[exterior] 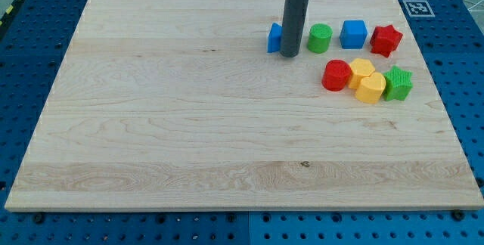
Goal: Move the blue triangle a bit left
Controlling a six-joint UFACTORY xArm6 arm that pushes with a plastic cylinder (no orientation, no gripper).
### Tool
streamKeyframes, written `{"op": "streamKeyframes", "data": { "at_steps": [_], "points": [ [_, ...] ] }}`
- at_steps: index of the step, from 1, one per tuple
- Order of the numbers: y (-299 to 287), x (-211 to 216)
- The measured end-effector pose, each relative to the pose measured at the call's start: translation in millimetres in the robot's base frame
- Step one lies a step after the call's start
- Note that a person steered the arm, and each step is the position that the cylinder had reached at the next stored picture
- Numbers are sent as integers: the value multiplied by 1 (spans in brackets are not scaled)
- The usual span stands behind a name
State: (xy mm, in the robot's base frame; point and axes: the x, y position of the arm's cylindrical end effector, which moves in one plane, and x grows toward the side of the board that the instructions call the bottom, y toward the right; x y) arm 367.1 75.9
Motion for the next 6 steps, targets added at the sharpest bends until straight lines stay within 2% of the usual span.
{"op": "streamKeyframes", "data": {
  "at_steps": [1,2,3,4,6],
  "points": [
    [7,2],
    [-12,16],
    [-62,14],
    [-69,-11],
    [-31,-13]
  ]
}}
